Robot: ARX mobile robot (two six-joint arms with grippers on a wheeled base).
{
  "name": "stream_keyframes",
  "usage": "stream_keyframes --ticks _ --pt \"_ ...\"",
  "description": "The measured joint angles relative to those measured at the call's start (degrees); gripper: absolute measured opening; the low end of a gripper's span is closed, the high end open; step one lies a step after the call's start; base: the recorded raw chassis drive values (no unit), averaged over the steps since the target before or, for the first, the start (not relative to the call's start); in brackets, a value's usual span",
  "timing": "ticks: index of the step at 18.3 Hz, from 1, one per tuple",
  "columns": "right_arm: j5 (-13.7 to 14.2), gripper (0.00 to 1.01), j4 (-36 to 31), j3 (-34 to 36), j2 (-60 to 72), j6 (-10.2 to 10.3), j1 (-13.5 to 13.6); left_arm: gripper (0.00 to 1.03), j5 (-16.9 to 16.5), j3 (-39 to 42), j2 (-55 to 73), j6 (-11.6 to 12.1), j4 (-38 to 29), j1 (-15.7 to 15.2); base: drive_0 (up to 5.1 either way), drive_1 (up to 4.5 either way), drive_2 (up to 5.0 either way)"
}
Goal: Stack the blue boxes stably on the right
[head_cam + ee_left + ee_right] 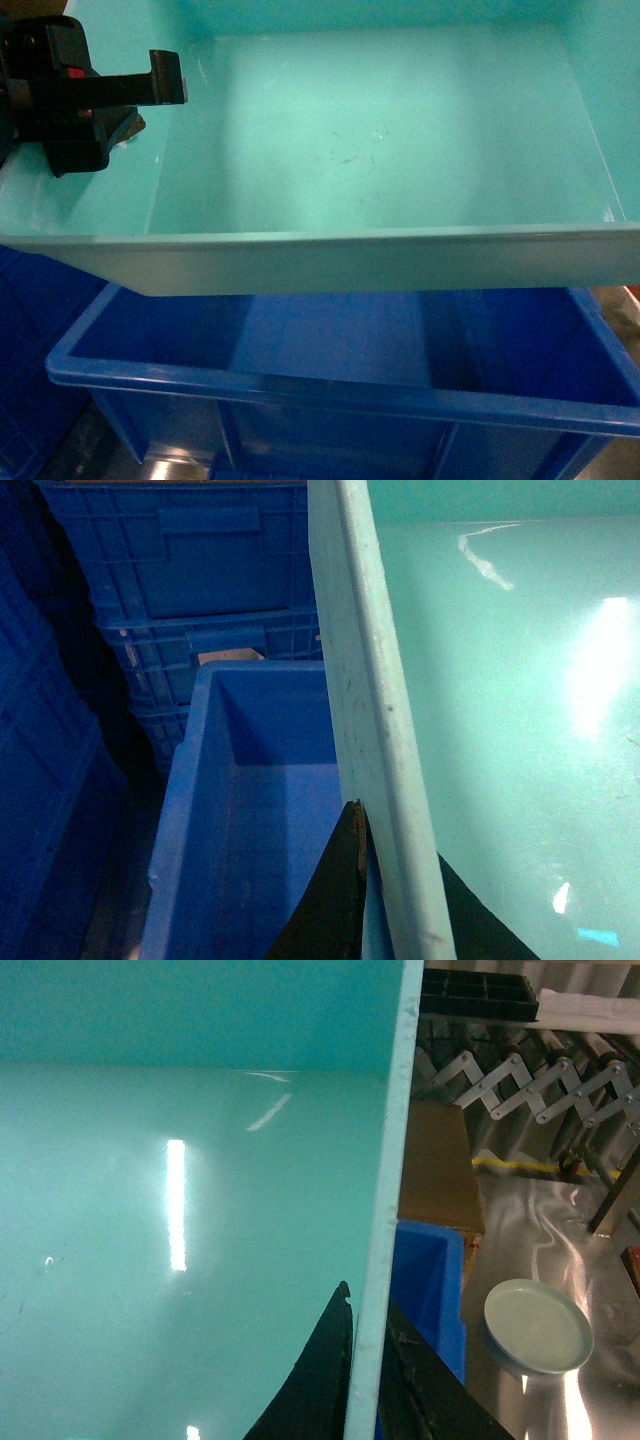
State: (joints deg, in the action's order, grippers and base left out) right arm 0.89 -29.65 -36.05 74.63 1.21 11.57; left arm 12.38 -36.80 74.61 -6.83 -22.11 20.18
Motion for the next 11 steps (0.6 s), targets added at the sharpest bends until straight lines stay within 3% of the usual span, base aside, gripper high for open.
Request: stream_keyframes --ticks 11 --pt "-0.02 0.07 0.04 0.02 -0.13 -0.02 -0.33 0.05 0.04 0.02 -0.11 0.00 -0.09 0.24 0.0 0.00 0.0"
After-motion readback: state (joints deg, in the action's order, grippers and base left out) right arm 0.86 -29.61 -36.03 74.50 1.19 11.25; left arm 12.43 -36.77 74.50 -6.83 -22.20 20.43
